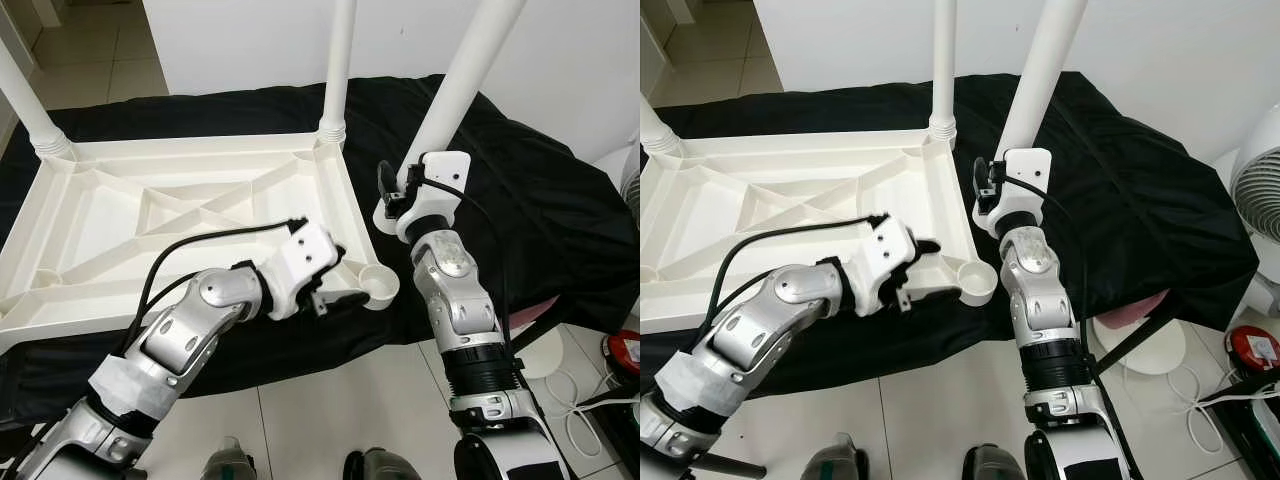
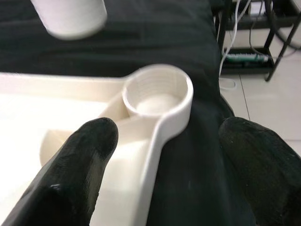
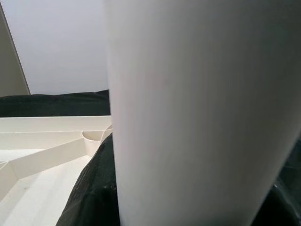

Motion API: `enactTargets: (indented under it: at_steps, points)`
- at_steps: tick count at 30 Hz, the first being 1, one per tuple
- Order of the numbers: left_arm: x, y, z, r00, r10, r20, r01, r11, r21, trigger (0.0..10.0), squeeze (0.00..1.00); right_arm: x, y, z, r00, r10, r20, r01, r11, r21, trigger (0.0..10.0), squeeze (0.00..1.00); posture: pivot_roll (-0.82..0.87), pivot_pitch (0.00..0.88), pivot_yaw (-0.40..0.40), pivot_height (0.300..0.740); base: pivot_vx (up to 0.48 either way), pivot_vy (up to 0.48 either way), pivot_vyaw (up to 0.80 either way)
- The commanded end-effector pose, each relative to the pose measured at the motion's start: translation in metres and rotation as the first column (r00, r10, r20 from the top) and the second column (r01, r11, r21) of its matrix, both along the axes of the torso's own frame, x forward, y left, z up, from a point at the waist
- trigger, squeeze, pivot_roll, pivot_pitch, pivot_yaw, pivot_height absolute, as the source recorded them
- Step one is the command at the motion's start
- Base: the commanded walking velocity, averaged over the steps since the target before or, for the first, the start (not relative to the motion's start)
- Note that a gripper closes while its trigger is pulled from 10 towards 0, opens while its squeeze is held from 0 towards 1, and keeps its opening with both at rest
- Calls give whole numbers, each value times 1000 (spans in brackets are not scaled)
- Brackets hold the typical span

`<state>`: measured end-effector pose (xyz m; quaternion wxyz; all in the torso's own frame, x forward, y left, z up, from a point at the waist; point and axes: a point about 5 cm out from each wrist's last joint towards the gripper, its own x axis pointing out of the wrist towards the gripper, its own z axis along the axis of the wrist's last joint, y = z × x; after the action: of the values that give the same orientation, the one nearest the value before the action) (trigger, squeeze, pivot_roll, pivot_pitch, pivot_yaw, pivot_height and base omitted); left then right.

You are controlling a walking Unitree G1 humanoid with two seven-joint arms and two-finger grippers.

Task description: Building children table

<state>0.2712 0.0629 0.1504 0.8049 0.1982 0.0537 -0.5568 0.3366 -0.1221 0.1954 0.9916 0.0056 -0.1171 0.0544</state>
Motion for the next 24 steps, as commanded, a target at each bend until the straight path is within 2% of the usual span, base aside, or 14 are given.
enactTargets:
  at_steps: [1, 8, 12, 24]
  points:
    - [3, 4, -7, 1000, 19, 7, -19, 998, 53, 10000, 0, -2, 1, 2, 1000, 1, 5, -1, 1000, 1, 10000, 0, 32, 0, -8, 740, 0, 0, 0]
    - [8, 6, -7, 998, 57, 16, -58, 996, 62, 10000, 0, -3, 0, 2, 1000, -3, 4, 3, 1000, 2, 10000, 0, 32, 5, -7, 740, 0, 0, 0]
    - [12, 7, -6, 996, 85, 37, -88, 993, 80, 10000, 0, -4, 1, 4, 1000, -5, 7, 5, 1000, 2, 10000, 0, 27, 39, 0, 740, 0, 0, 0]
    - [6, 9, -7, 997, 69, 18, -70, 992, 100, 10000, 0, -9, -1, 2, 1000, -27, 1, 27, 1000, 12, 10000, 0, 24, 70, 15, 740, 0, 0, 0]
